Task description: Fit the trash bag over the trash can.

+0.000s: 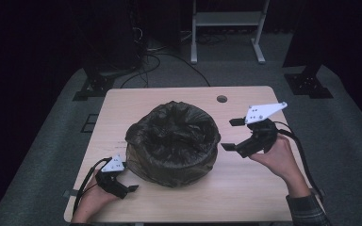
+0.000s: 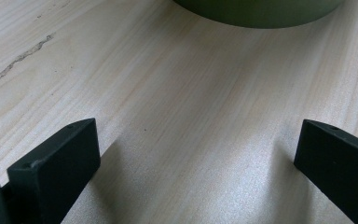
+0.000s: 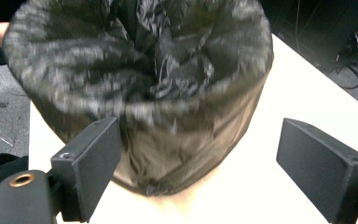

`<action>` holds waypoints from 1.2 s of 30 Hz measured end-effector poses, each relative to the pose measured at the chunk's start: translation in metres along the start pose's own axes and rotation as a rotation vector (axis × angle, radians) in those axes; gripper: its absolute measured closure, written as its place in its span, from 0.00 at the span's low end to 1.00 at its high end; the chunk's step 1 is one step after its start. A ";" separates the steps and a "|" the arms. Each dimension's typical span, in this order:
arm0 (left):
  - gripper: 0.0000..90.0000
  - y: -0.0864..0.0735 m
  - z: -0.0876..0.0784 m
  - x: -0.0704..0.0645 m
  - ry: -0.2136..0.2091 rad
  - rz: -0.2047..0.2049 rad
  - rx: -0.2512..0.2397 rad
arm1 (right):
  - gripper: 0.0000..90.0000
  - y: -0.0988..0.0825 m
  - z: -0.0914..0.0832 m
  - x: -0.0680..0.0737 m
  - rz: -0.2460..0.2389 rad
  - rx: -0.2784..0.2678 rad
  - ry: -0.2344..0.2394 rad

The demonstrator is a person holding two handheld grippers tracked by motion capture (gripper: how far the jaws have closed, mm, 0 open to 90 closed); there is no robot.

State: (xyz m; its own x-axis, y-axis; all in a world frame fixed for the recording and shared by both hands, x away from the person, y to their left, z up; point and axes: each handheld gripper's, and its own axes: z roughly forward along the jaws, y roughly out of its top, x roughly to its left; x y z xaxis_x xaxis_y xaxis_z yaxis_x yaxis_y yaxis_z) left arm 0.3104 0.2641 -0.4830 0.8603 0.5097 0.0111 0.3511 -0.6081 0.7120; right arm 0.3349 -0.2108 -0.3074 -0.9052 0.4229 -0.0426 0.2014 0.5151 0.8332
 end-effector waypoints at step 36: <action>0.00 0.000 0.000 -0.001 0.000 -0.002 -0.002 | 0.14 -0.169 0.049 0.001 0.119 0.099 -0.029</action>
State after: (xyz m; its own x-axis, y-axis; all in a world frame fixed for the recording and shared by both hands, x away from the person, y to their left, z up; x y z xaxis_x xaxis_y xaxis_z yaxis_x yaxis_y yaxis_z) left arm 0.3099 0.2638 -0.4831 0.8594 0.5112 0.0097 0.3524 -0.6060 0.7132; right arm 0.3189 -0.2607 -0.4754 -0.8616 0.5062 0.0362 0.3440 0.5300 0.7751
